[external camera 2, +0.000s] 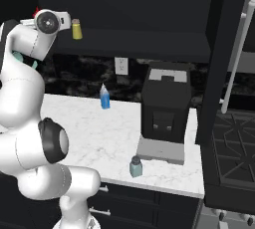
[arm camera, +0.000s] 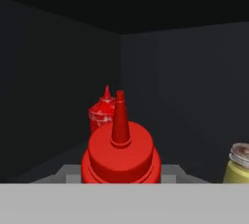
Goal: Put the shaker and condiment bottle from the counter next to their counterparts in the cabinet.
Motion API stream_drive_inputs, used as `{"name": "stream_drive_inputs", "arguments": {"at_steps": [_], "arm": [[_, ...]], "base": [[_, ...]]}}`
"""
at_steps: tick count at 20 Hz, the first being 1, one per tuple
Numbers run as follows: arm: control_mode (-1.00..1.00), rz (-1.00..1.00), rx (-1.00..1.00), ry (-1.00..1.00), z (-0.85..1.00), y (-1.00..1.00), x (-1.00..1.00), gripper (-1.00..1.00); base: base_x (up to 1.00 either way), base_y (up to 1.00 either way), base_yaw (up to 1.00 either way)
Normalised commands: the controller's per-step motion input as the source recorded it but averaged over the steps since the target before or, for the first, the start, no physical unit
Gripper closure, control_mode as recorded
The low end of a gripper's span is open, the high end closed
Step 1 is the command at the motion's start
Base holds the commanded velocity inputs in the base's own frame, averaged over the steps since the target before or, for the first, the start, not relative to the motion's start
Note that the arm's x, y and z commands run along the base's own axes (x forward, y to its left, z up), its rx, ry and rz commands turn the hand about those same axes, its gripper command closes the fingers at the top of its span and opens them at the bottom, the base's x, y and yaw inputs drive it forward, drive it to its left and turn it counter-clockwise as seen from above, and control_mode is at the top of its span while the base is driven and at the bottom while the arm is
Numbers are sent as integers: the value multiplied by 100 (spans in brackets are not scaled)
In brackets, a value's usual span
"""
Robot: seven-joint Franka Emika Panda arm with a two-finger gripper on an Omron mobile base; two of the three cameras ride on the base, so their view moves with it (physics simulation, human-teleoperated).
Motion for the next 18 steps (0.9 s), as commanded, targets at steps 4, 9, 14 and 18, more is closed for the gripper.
{"name": "stream_drive_inputs", "arguments": {"at_steps": [4, 9, 14, 18], "arm": [[-100, 0, -7, -2, -7, 10, 2, 100], [-100, 0, -4, 0, -10, 7, 7, 100], [-100, 0, -1, 0, -18, 3, 19, 100], [-100, 0, -1, 0, -21, 8, 24, 100]], "base": [[0, 0, 0], [0, 0, 0], [0, 0, 0], [0, 0, 0]]}}
